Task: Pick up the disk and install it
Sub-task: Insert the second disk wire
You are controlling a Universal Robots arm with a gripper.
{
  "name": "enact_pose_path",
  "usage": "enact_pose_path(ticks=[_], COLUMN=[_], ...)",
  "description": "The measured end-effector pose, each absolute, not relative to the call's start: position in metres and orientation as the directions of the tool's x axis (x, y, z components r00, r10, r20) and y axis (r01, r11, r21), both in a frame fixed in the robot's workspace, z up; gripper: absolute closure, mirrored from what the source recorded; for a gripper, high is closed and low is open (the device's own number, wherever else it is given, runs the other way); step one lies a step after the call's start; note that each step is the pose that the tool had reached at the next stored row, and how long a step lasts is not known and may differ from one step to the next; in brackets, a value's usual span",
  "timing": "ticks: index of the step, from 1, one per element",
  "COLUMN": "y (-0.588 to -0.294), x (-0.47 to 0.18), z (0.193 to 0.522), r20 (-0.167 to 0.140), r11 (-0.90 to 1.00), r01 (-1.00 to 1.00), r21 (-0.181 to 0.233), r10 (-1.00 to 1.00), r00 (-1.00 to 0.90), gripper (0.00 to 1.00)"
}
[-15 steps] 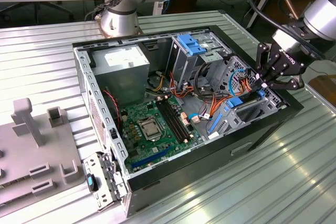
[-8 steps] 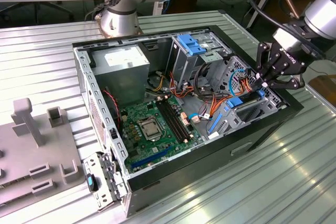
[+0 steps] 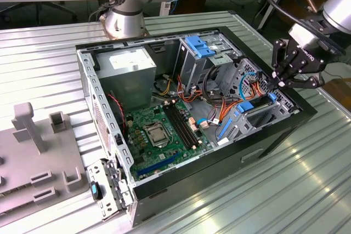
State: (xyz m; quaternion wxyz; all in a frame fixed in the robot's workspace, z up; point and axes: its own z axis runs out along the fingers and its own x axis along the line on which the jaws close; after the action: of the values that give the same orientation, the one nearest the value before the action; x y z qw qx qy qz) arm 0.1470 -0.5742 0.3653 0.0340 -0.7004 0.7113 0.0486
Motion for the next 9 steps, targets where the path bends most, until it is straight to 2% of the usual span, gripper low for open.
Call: enact_pose_path(ticks=[9], y=[-0.573], x=[0.13], z=[0.381], r20=[-0.117], r11=[0.025], r01=[-1.0], r21=[0.01], r10=[-0.993], r00=[-0.026], gripper=[0.89])
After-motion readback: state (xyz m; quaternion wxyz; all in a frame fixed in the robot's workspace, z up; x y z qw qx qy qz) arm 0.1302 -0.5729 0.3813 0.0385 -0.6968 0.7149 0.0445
